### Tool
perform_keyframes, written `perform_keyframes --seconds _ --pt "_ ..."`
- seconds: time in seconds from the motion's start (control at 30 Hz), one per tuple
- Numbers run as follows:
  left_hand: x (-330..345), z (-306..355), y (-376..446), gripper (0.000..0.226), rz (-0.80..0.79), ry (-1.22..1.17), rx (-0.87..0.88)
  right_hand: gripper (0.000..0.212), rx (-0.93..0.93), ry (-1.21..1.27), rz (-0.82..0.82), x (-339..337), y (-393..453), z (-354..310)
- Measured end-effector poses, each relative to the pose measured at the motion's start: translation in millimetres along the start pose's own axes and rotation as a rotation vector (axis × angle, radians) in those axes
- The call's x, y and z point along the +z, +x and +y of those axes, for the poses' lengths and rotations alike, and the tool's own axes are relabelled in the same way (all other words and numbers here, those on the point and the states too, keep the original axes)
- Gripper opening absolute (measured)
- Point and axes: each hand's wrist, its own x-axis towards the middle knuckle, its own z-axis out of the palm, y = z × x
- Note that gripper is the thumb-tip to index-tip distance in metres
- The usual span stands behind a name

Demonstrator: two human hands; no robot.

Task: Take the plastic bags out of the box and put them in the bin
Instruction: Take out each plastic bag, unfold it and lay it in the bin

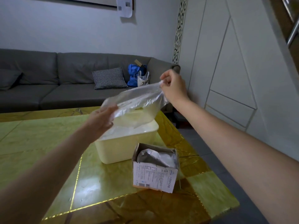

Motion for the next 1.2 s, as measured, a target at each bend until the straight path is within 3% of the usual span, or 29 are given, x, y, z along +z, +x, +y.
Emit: perform_keyframes --seconds 0.13,0.2,0.27,0.3,0.33,0.4,0.5,0.57,0.67,0.73,0.8,0.87,0.93,1.03,1.2 --pt "-28.3 2.2 24.6 0.025 0.192 0.116 0.024 0.016 -0.121 -0.198 -0.122 37.6 -7.1 25.3" --pt "-37.3 3.4 36.5 0.028 0.371 0.296 0.075 0.018 -0.095 -0.238 -0.144 59.8 -7.5 34.3" --pt "-44.2 4.6 50.5 0.027 0.551 0.565 0.240 0.018 -0.032 -0.261 -0.177 78.9 -7.7 40.8" --pt "-44.0 6.6 54.0 0.025 0.565 0.671 0.346 0.019 -0.014 -0.285 -0.210 86.7 -8.6 44.7" --pt "-41.0 8.2 56.1 0.025 0.521 0.781 0.454 0.019 -0.009 -0.316 -0.243 94.4 -10.5 49.6" --pt "-29.8 6.6 59.8 0.031 0.259 1.051 0.576 0.020 -0.023 -0.379 -0.298 107.9 -12.1 59.9" --pt "-8.2 -15.7 64.9 0.055 -0.189 1.504 0.277 0.020 0.007 -0.425 -0.367 118.9 -15.5 71.8" --pt "-0.6 -30.2 70.1 0.058 -0.302 1.652 0.092 0.015 0.020 -0.466 -0.408 119.9 -13.5 72.9" --pt "3.5 -40.3 81.5 0.059 -0.328 1.675 0.074 0.018 -0.161 -0.546 -0.378 110.5 -5.2 66.4" --pt "3.8 -44.3 88.4 0.063 -0.358 1.692 0.086 0.024 -0.233 -0.489 -0.619 108.2 -2.5 58.8" --pt "3.0 -47.3 92.3 0.065 -0.392 1.727 0.094 0.044 -0.150 -0.561 -0.971 114.3 -7.3 56.1" --pt "0.4 -52.7 96.0 0.064 -0.420 1.768 0.081 0.054 -0.042 -0.725 -1.140 124.3 -12.4 61.2" --pt "-5.5 -59.7 100.9 0.061 -0.424 1.781 0.038 0.050 0.081 -0.756 -1.192 130.4 -13.4 65.7" --pt "-17.0 -64.0 105.9 0.055 -0.403 1.771 -0.047 0.045 0.125 -0.771 -1.228 135.9 -10.8 71.3" --pt "-24.0 -38.4 94.2 0.057 -0.387 1.674 -0.096 0.055 0.160 -0.649 -1.143 126.6 -5.2 75.7"
